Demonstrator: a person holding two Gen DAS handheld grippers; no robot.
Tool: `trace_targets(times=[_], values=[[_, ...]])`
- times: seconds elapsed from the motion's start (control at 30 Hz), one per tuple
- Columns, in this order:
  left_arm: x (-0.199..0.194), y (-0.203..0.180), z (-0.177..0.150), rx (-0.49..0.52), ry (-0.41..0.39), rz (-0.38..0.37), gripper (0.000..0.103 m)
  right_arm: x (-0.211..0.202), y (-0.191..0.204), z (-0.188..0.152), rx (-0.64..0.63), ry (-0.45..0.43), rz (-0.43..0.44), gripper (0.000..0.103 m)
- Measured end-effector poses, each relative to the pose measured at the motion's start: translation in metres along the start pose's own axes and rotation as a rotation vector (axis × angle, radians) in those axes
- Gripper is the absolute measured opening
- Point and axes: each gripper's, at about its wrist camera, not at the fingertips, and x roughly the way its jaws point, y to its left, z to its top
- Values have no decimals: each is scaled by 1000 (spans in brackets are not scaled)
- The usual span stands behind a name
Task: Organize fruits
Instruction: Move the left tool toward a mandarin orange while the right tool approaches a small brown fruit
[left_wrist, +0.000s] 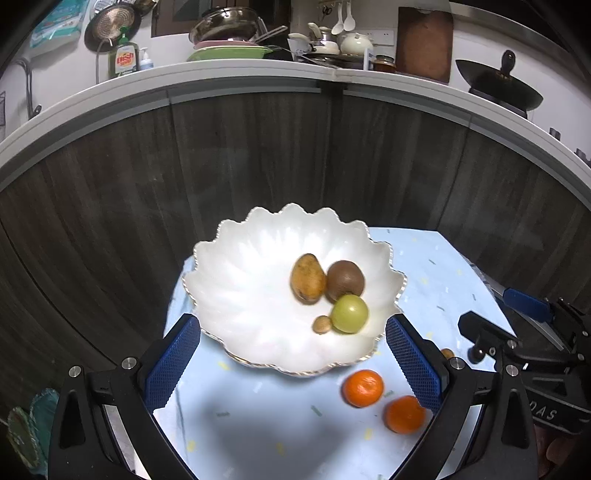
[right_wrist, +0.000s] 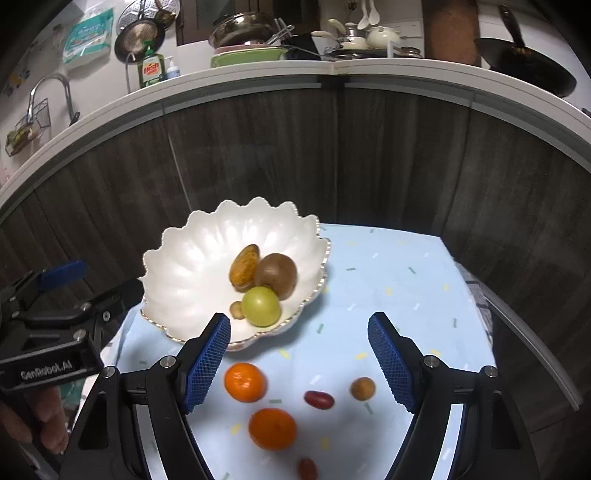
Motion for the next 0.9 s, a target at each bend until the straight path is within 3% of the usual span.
trace_targets(times=[0.9], values=[[-6, -72, -46, 39, 46, -22, 102, -25, -65, -46, 20, 7, -71, 77]])
